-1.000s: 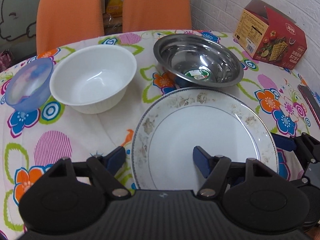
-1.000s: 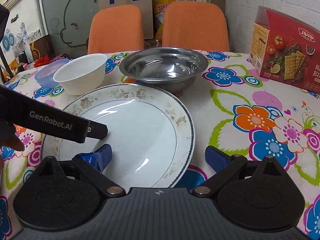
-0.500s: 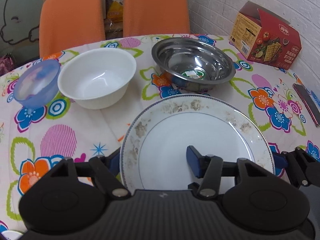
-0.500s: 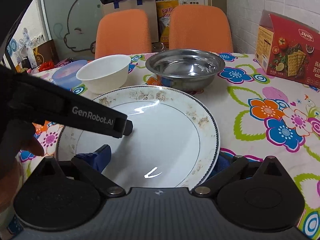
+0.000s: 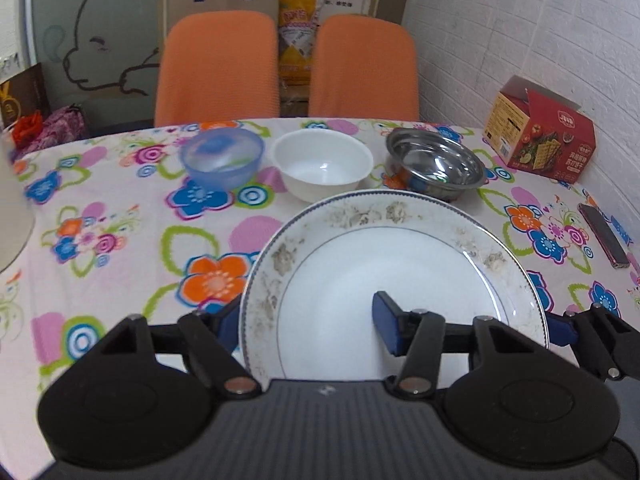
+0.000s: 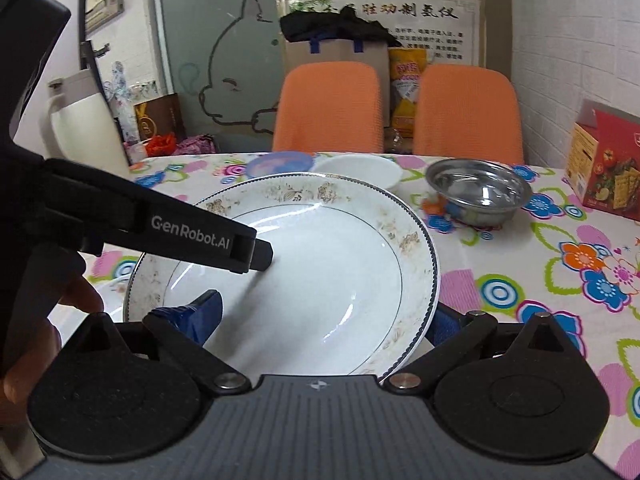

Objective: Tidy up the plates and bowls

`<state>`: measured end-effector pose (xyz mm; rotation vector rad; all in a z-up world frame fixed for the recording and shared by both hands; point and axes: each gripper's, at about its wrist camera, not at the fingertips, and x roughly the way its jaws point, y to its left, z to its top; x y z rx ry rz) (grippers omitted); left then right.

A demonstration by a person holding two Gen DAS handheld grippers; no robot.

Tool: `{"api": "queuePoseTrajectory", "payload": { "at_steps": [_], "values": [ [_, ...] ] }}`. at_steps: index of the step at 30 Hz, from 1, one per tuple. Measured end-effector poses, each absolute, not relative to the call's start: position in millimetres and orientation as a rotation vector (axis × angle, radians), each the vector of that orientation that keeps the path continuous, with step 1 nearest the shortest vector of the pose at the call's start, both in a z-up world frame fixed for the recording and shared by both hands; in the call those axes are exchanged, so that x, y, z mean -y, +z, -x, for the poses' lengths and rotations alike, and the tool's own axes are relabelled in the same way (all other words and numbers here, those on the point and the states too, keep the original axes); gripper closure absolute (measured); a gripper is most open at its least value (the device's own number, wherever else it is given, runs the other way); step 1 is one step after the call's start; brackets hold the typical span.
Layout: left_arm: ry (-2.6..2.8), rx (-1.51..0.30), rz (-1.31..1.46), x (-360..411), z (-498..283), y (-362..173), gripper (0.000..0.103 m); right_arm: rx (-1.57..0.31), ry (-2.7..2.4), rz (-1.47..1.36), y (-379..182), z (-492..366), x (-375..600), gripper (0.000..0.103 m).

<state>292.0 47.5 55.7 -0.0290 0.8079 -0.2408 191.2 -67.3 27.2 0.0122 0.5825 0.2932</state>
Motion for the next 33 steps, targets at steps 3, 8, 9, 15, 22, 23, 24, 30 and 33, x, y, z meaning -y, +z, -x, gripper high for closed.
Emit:
{"api": "queuePoseTrajectory", "payload": {
  "at_steps": [3, 8, 9, 15, 22, 23, 24, 30, 33],
  "values": [
    [-0.163, -0.793, 0.038, -84, -262, 58, 0.049, -0.582, 0.369, -0.017, 25, -179, 35, 0.013],
    [-0.054, -0.811, 0.053, -135, -224, 45, 0.049, -0.626, 0.468, 0.002, 12, -162, -7, 0.013],
    [-0.041, -0.815, 0.057, -142, -219, 41, 0.049, -0.636, 0.48, 0.013, 10, -160, -14, 0.013],
    [-0.028, -0.853, 0.128, -171, -213, 17, 0.049, -0.677, 0.49, 0.051, -3, -159, -33, 0.013],
    [-0.075, -0.827, 0.125, -167, -216, 7, 0.043, -0.695, 0.457, 0.074, -9, -158, -34, 0.013],
    [-0.082, -0.821, 0.127, -168, -217, 7, 0.042, -0.69, 0.456, 0.075, -8, -158, -33, 0.013],
    [-0.089, -0.814, 0.131, -168, -217, 8, 0.04, -0.683, 0.454, 0.075, -7, -157, -32, 0.013],
    [-0.061, -0.764, 0.146, -178, -217, 19, 0.036, -0.659, 0.43, 0.146, -6, -160, -36, 0.013],
    [-0.058, -0.75, 0.153, -181, -216, 24, 0.035, -0.651, 0.441, 0.116, -5, -161, -29, 0.015]
  ]
}}
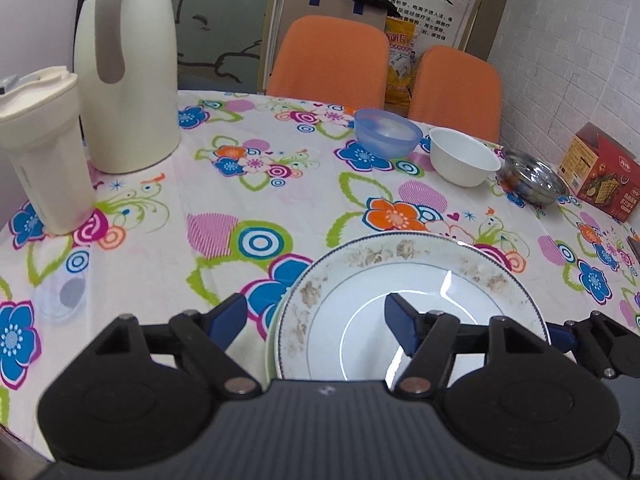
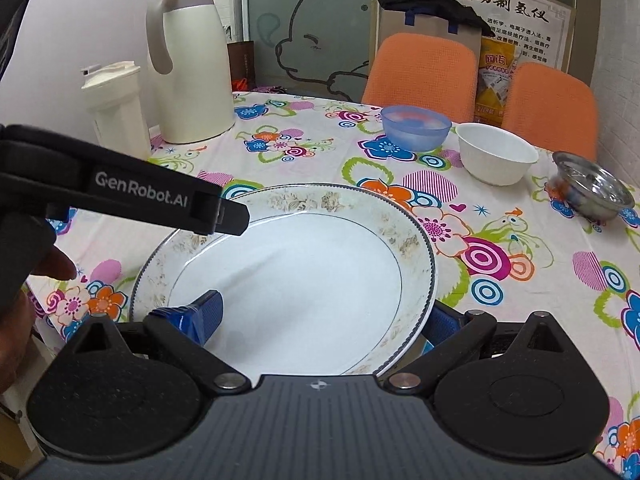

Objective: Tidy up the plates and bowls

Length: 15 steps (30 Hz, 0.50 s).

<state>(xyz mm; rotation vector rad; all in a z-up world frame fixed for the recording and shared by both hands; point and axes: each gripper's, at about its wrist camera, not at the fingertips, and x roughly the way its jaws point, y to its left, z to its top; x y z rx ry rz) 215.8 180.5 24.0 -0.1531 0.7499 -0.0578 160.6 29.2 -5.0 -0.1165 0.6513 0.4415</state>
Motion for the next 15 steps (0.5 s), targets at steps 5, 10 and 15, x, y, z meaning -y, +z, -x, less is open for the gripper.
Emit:
{"api": "queuePoseTrajectory", "payload": {
  "at_steps": [5, 10, 15],
  "values": [
    [-0.051, -0.741, 0.144, -179, -215, 27, 0.034, -0.662, 0.463, 0.025, -1, -159, -18, 0.016],
    [-0.072, -0.74, 0.148, -170, -219, 29, 0.033, -0.663, 0.464, 0.124, -3, -158, -29, 0.016],
    [-0.065, -0.727, 0.136, -165, -218, 32, 0.032, -0.676, 0.461, 0.115, 0, -160, -26, 0.013]
  ]
}}
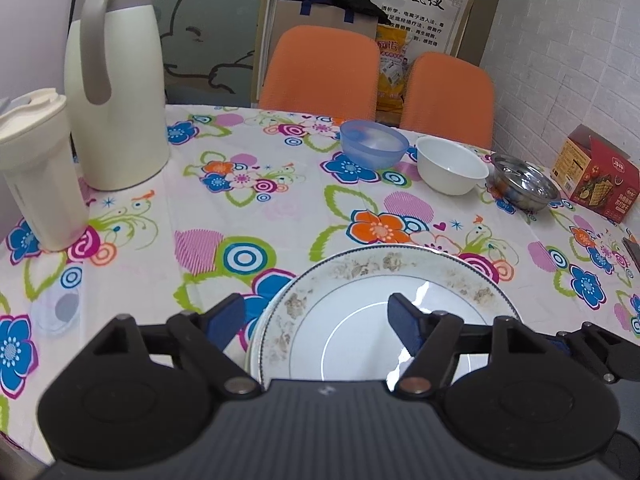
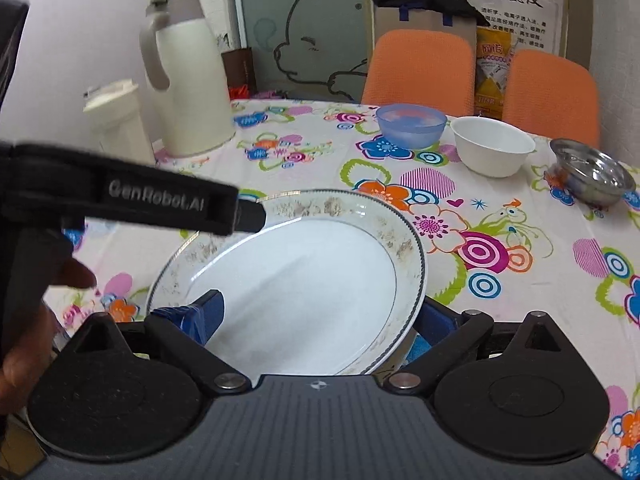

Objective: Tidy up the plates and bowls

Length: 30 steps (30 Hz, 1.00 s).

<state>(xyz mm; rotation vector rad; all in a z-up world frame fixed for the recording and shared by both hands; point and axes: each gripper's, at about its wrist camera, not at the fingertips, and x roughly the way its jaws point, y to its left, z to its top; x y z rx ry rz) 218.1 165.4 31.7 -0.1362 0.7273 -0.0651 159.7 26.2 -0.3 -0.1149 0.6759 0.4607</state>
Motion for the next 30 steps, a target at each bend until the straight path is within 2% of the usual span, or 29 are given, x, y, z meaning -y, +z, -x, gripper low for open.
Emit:
{"api": "queuePoseTrajectory", "payload": {
  "at_steps": [2, 8, 30],
  "values": [
    [-0.067, -0.731, 0.147, -166, -221, 32, 0.032, -0.666, 0.468, 0.218, -4, -157, -35, 0.015],
    [-0.07, -0.724, 0.139, -163, -219, 35, 0.032, -0.593, 0.403, 0.061, 14, -160, 1, 0.015],
    [-0.171, -0.751, 0.038, -77, -235, 41, 0.032, -0.667, 0.218, -0.274, -11, -158, 137, 0.015]
  ]
}}
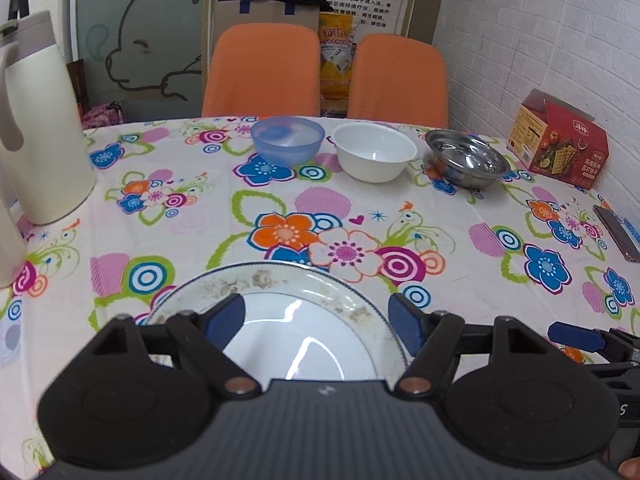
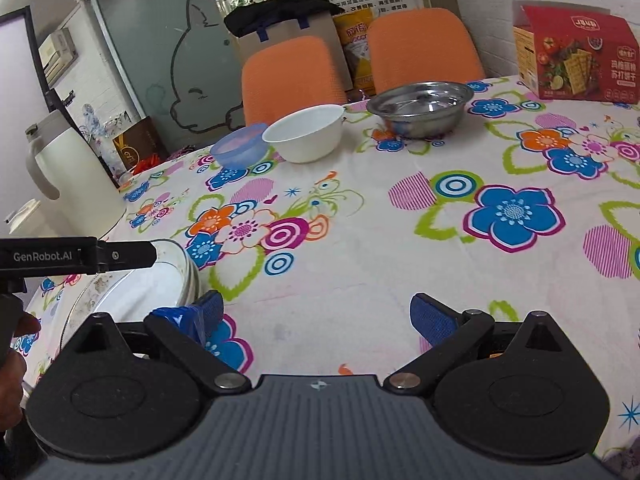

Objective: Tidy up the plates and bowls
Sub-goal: 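Move the right tool to the steel bowl while the left tool follows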

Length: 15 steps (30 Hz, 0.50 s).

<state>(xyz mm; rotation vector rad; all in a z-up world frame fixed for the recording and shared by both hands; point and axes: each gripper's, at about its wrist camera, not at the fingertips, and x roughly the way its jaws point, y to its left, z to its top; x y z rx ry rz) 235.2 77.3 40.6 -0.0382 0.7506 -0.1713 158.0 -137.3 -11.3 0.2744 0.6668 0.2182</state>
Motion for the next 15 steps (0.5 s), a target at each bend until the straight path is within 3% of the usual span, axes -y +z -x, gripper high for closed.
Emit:
{"api": "queuePoseTrajectory", "payload": {
  "at_steps": [9, 15],
  "values": [
    [-0.227, -0.778, 0.002, -23, -253, 37, 0.032, -0.664, 0.213, -0.265, -11, -177, 188, 0.015],
    [-0.312, -0.817, 0.003, 7, -265, 23, 0.032, -0.626, 0.09, -0.081, 35, -270, 232, 0.015]
  ]
}}
